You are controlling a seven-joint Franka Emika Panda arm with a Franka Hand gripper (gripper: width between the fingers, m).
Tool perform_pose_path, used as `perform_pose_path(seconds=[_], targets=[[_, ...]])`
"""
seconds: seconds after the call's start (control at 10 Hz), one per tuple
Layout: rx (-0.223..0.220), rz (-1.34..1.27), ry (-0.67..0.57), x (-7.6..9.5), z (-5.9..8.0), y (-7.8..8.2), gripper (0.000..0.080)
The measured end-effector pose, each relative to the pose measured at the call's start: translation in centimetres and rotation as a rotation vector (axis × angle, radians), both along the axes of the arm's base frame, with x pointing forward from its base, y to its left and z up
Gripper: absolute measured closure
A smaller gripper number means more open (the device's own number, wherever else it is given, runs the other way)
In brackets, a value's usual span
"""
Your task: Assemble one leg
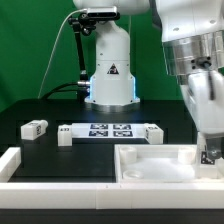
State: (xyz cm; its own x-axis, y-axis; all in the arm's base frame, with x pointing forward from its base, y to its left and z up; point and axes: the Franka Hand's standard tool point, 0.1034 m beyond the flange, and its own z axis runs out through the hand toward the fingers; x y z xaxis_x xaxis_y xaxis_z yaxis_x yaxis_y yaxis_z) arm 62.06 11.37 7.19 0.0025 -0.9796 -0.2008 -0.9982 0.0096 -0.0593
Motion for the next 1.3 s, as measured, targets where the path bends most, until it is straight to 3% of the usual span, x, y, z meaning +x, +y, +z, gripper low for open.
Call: perform_pose_path(seconds=[0.6, 0.9, 1.3], targets=[[-0.040, 0.537, -0.103, -0.12, -0.10, 0.21, 0.0151], [-0.117, 0.918, -0.126, -0.07, -0.01, 0.15, 0.0151], [-0.141, 1.302, -0.162, 0.26, -0.30, -0.31, 0.0151]])
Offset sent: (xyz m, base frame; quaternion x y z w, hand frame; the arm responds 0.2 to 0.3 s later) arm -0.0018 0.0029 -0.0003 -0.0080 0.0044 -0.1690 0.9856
